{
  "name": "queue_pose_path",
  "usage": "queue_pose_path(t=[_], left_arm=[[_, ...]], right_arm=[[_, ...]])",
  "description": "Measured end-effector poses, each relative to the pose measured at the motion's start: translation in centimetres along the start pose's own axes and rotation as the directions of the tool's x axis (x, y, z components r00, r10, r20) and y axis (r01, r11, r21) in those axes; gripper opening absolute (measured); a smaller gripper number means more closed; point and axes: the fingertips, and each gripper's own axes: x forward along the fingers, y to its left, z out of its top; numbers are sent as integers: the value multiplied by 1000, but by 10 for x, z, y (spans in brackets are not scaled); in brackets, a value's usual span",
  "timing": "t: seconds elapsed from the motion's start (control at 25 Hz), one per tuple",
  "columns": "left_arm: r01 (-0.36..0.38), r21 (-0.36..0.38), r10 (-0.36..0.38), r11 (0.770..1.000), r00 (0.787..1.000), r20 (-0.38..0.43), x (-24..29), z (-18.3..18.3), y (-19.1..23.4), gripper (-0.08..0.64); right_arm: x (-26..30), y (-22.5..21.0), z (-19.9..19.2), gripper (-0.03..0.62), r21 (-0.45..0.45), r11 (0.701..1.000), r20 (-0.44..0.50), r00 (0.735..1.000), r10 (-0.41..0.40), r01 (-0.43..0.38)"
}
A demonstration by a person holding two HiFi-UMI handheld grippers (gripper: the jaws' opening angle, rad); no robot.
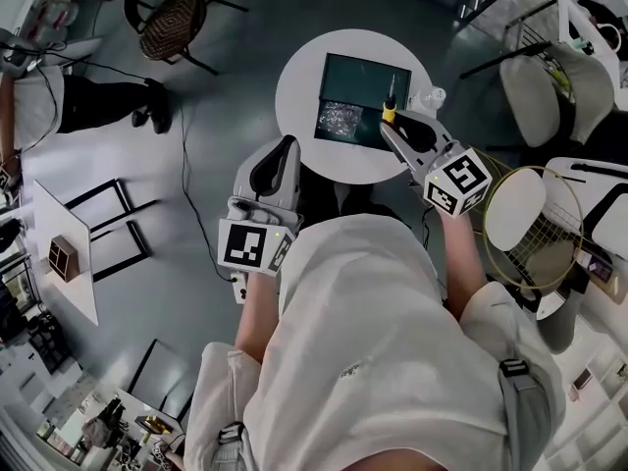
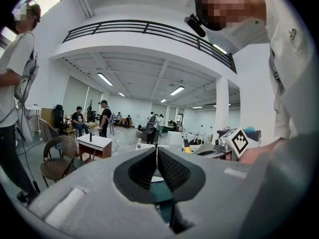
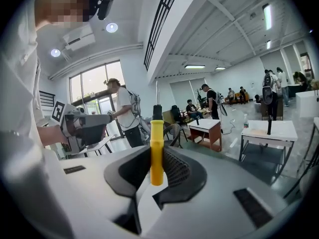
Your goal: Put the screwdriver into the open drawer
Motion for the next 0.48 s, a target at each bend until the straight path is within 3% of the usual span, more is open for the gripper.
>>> queue_pose_path(t=[0.48], left_arm=[[-37,-10,37,999,999,-14,-5,-5,20,17]], right_arm=[[44,-13,-76,78,-28,999,-186,982,29,-35]])
